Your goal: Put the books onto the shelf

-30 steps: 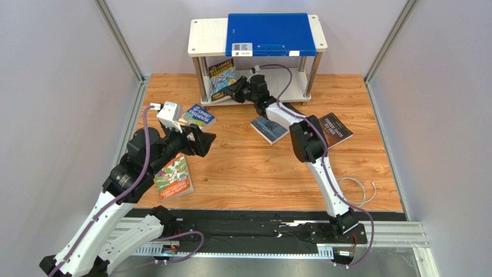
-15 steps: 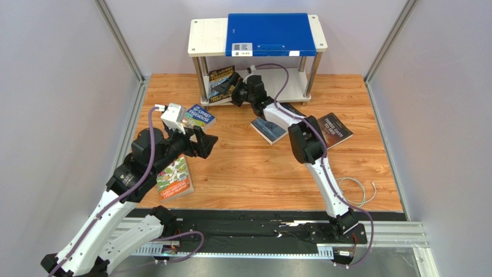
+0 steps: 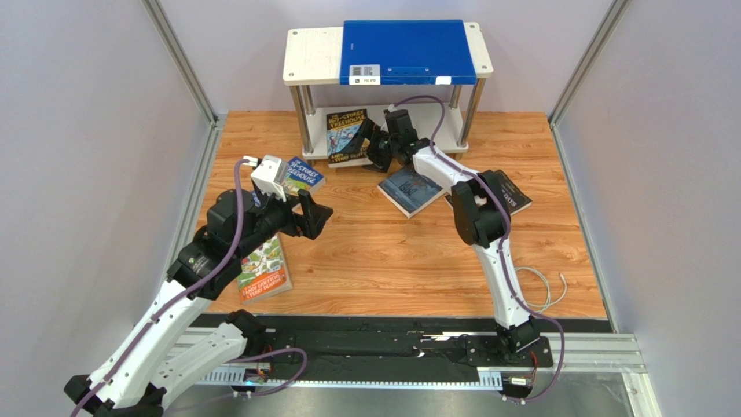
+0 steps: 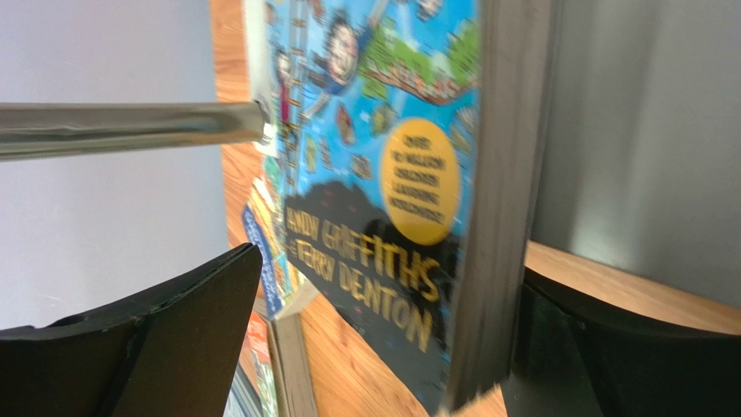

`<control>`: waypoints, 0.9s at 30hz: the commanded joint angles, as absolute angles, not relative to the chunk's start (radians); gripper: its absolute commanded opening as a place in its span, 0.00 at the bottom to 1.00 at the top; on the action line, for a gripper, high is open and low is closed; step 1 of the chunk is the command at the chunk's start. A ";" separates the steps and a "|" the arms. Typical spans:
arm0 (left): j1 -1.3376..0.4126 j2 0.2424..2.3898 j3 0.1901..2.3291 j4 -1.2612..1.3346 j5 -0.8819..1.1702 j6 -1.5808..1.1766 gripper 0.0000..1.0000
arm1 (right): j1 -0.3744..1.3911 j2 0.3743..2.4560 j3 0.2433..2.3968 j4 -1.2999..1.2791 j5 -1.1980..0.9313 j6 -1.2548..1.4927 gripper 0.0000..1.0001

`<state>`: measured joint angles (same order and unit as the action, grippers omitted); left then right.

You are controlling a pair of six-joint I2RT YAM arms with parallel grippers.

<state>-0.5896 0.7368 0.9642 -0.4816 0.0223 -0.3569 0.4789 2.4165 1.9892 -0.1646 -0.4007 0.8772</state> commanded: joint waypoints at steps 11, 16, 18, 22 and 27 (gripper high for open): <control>-0.600 0.749 0.936 -0.445 0.044 -0.353 0.97 | 0.482 2.267 1.895 -0.183 -0.465 0.818 0.91; -0.598 0.767 0.931 -0.437 0.048 -0.350 0.97 | 0.480 2.252 1.873 -0.187 -0.471 0.818 0.71; -0.598 0.770 0.930 -0.434 0.048 -0.348 0.96 | 0.480 2.252 1.873 -0.186 -0.476 0.818 0.58; -0.598 0.781 0.925 -0.422 0.046 -0.347 0.96 | 0.480 2.278 1.904 -0.167 -0.489 0.825 0.26; -0.600 0.788 0.928 -0.419 0.051 -0.348 0.96 | 0.479 2.361 1.997 -0.184 -0.495 0.828 0.20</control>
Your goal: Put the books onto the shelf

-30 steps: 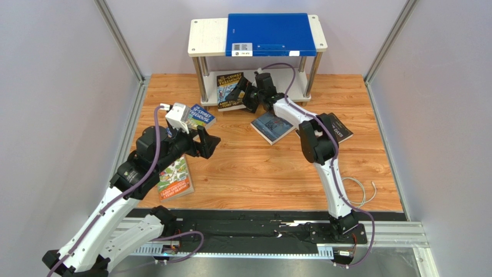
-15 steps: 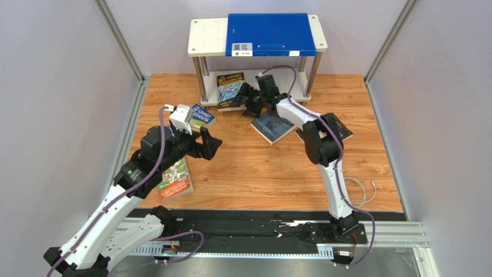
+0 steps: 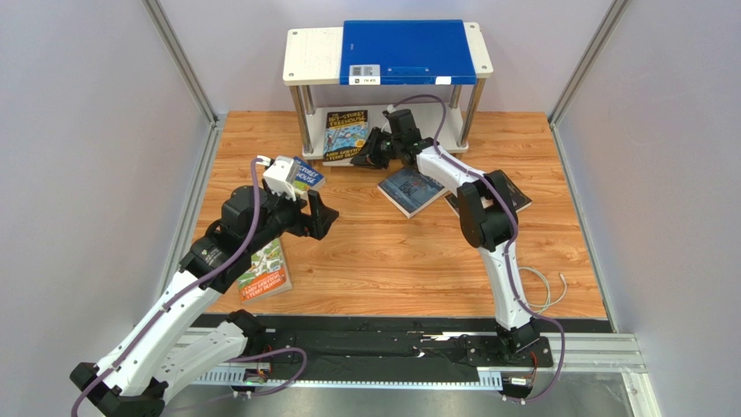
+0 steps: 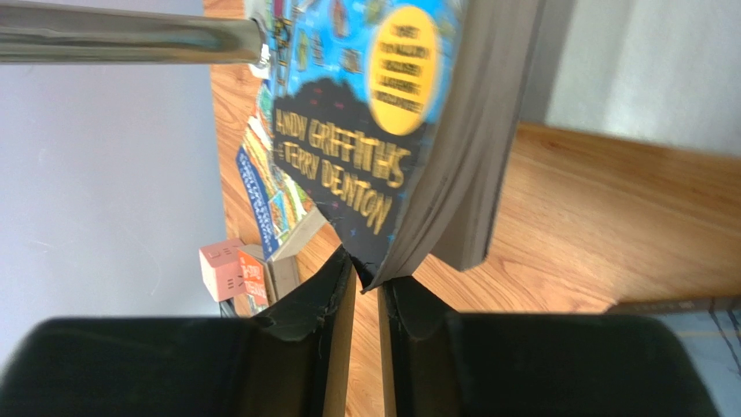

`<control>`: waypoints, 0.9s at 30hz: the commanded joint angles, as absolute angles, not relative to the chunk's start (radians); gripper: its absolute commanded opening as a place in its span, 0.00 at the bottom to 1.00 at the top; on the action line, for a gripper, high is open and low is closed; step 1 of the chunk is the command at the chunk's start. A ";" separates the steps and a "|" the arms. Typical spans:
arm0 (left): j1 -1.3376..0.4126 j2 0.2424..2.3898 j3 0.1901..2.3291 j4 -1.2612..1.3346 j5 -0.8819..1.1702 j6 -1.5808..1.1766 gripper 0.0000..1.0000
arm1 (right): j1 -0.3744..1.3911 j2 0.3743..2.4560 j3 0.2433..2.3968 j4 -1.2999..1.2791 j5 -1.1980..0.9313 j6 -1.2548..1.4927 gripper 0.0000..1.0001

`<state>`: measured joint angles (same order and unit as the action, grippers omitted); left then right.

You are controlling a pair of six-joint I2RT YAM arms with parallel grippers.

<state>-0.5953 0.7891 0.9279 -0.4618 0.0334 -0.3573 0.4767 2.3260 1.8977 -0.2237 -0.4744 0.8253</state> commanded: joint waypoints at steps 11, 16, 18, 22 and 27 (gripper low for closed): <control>-0.600 0.796 0.928 -0.430 0.032 -0.339 0.96 | 0.463 2.431 2.112 -0.193 -0.494 0.830 0.21; -0.600 0.799 0.930 -0.431 0.032 -0.339 0.96 | 0.454 2.486 2.187 -0.234 -0.485 0.816 0.21; -0.598 0.796 0.930 -0.433 0.032 -0.341 0.96 | 0.445 2.497 2.198 -0.227 -0.495 0.822 0.21; -0.600 0.795 0.927 -0.434 0.028 -0.342 0.96 | 0.443 2.479 2.171 -0.210 -0.506 0.815 0.24; -0.600 0.804 0.919 -0.434 0.023 -0.336 0.98 | 0.443 2.373 2.001 -0.109 -0.519 0.796 0.32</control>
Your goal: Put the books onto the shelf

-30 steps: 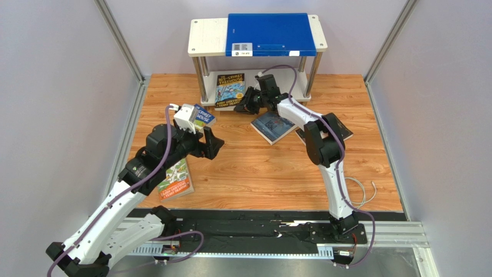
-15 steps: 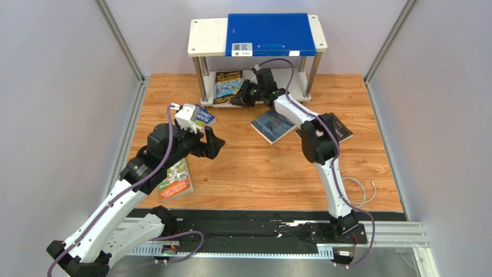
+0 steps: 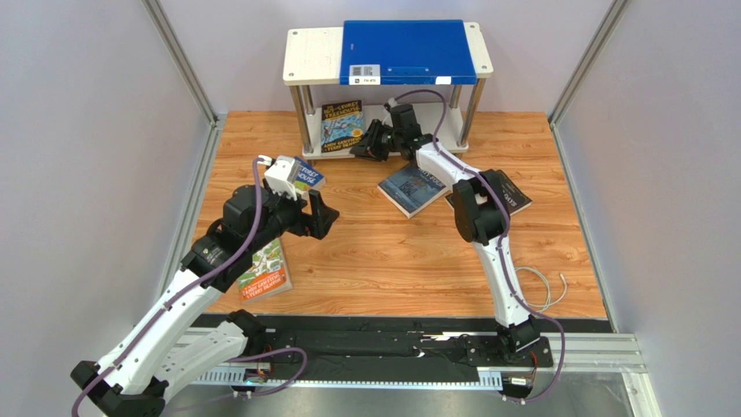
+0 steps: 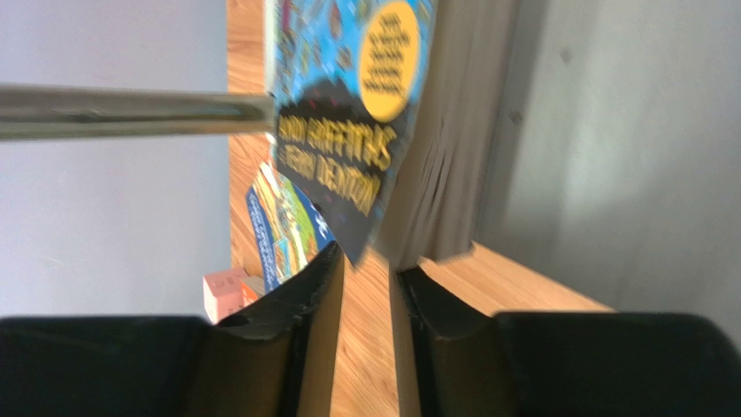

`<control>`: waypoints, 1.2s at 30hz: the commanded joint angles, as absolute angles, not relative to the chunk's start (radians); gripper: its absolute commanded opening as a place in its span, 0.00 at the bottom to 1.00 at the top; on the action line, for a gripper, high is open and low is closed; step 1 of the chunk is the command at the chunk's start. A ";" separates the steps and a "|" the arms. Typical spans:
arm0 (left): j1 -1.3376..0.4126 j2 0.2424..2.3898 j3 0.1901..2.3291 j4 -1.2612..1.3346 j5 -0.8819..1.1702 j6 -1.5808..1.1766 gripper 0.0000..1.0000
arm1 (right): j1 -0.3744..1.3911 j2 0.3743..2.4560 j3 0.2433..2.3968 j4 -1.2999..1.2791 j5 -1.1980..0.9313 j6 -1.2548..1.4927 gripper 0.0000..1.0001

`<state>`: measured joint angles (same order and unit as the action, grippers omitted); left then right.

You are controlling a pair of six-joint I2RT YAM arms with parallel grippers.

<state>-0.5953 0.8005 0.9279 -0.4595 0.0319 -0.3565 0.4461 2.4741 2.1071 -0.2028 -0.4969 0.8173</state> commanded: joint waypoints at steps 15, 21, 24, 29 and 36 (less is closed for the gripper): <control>-0.539 1.153 1.002 -0.632 -0.257 -0.472 0.00 | 0.489 1.930 1.487 -0.209 -0.468 0.588 0.95; -0.263 1.193 0.925 -0.675 -0.150 -0.581 0.00 | 0.627 1.924 1.466 -0.314 -0.351 0.499 1.00; -0.146 1.203 0.899 -0.713 -0.144 -0.607 0.00 | 0.693 1.960 1.471 -0.305 -0.347 0.511 1.00; 0.050 1.256 0.868 -0.735 -0.129 -0.626 0.00 | 0.794 2.028 1.532 -0.290 -0.360 0.551 1.00; 0.158 1.327 0.839 -0.742 -0.147 -0.646 0.00 | 0.870 2.120 1.632 -0.273 -0.380 0.583 1.00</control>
<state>0.1299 1.2995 0.8375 -0.7120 -0.1387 -0.6170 0.8501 2.0933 1.5436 -0.3035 -0.3756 0.5549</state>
